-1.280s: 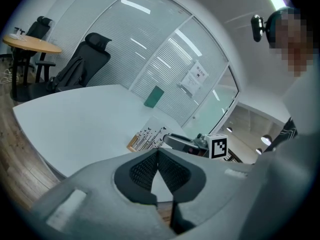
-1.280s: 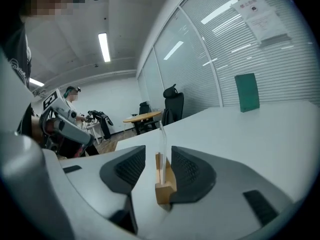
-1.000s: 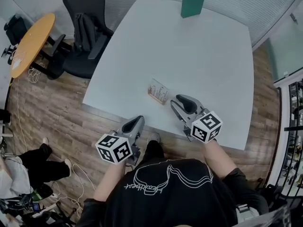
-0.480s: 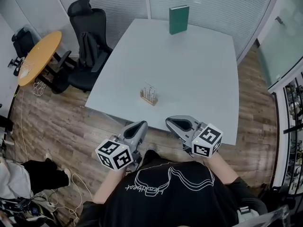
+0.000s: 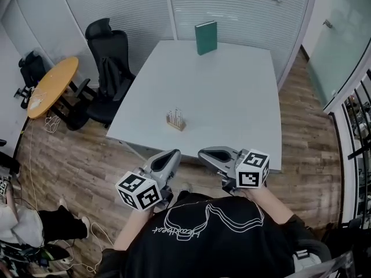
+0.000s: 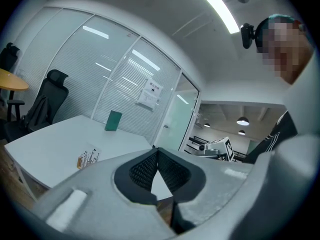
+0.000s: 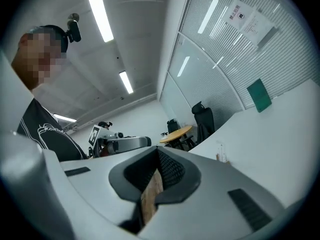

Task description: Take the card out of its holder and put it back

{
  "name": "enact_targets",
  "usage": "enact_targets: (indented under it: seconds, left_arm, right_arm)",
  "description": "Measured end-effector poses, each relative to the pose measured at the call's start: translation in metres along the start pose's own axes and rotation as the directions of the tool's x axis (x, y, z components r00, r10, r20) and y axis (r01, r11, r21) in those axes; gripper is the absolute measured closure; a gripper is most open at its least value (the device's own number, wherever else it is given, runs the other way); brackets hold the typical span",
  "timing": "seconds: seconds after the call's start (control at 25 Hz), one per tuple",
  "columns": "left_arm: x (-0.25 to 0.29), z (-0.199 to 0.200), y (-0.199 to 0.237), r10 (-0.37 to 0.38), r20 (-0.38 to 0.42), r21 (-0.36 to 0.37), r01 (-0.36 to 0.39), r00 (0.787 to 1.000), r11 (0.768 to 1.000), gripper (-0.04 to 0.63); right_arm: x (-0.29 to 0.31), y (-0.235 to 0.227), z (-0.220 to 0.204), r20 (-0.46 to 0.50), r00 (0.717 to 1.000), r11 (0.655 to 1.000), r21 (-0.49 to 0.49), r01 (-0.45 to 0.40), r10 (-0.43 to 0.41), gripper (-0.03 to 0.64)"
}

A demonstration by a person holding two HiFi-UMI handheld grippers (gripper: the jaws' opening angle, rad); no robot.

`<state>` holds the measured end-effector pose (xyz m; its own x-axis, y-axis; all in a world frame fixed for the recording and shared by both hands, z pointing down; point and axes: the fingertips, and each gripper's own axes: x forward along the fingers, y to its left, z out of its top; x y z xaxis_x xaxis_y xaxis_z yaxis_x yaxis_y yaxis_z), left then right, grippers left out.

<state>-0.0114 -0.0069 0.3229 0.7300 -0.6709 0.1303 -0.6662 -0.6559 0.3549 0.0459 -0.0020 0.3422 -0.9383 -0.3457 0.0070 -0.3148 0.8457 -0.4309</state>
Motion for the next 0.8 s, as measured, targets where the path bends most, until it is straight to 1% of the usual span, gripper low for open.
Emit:
enact_targets:
  seconds: [0.32,0.6,0.8]
  left_arm:
    - [-0.003,0.006,-0.030,-0.027,0.005,0.029,0.027,1.000,0.999,0.583]
    - [-0.010,0.000,-0.043,-0.015,0.013,0.034,0.014,1.000,0.999,0.583]
    - [-0.013,-0.005,-0.052,-0.011,0.019,0.040,0.010,1.000,0.999,0.583]
  right_arm:
    - [-0.014,0.023,0.000,0.006,1.000,1.000,-0.012,-0.021,0.021,0.609]
    - [-0.025,0.033,-0.007,0.003,1.000,1.000,-0.019,-0.017,0.017,0.609]
    - [-0.034,0.038,-0.005,0.021,1.000,0.999,-0.030,-0.020,0.020,0.609]
